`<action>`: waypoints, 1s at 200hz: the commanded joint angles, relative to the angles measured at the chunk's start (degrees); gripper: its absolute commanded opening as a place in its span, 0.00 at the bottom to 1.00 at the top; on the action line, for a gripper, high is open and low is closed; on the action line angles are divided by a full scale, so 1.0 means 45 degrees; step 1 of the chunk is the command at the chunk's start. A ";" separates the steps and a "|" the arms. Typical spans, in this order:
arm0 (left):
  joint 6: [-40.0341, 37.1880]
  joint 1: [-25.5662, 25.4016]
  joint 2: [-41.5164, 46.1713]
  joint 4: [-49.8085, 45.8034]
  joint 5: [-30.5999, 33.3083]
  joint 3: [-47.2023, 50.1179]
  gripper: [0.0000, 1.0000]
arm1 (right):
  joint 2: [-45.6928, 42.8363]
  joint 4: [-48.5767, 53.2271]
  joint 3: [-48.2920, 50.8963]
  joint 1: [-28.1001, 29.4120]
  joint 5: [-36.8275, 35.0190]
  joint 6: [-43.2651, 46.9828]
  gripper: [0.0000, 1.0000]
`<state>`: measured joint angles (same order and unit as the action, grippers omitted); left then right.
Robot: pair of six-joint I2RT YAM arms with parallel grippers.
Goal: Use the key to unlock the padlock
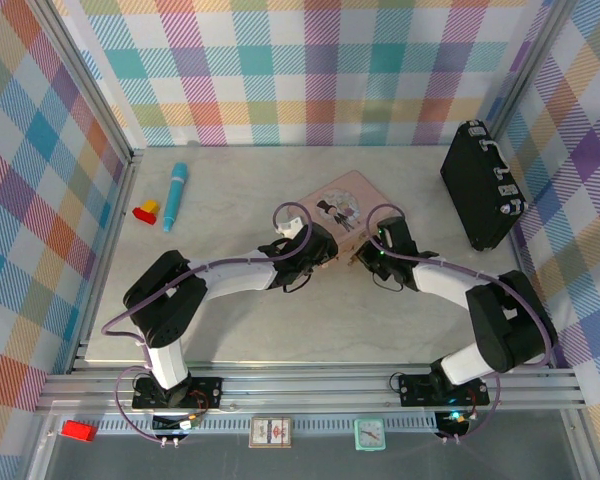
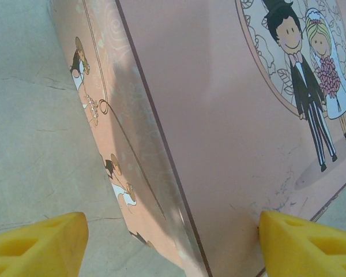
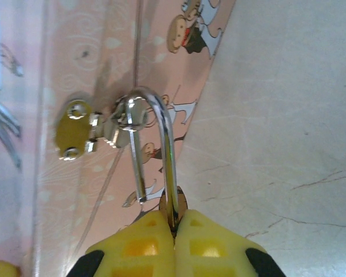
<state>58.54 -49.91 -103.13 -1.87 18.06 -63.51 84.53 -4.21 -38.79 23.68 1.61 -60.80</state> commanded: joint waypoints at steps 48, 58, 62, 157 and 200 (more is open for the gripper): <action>-0.0708 0.0221 -0.0458 -0.1833 0.0096 -0.0478 0.79 | -0.0008 0.1179 -0.0666 -0.0821 -0.1006 0.1814 0.00; -0.0705 0.0303 -0.0550 -0.1844 -0.0037 -0.0530 0.79 | 0.0265 0.1189 -0.0884 -0.0996 -0.0651 0.2089 0.00; -0.0690 0.0338 -0.0603 -0.1883 -0.0063 -0.0578 0.79 | 0.0350 0.1239 -0.0959 -0.1056 -0.0513 0.2136 0.00; -0.1657 0.0909 -0.1206 -0.2417 -0.0829 -0.2225 0.87 | -0.0094 -0.0052 -0.0305 -0.1155 0.2045 0.3293 0.00; -0.2042 0.1156 -0.1900 -0.3465 -0.0548 -0.3172 0.95 | -0.0221 0.1118 -0.0181 -0.0614 0.0969 0.3948 0.00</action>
<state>51.51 -45.58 -109.03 -11.03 14.50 -74.96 85.12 -2.87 -39.77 19.90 8.12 -46.35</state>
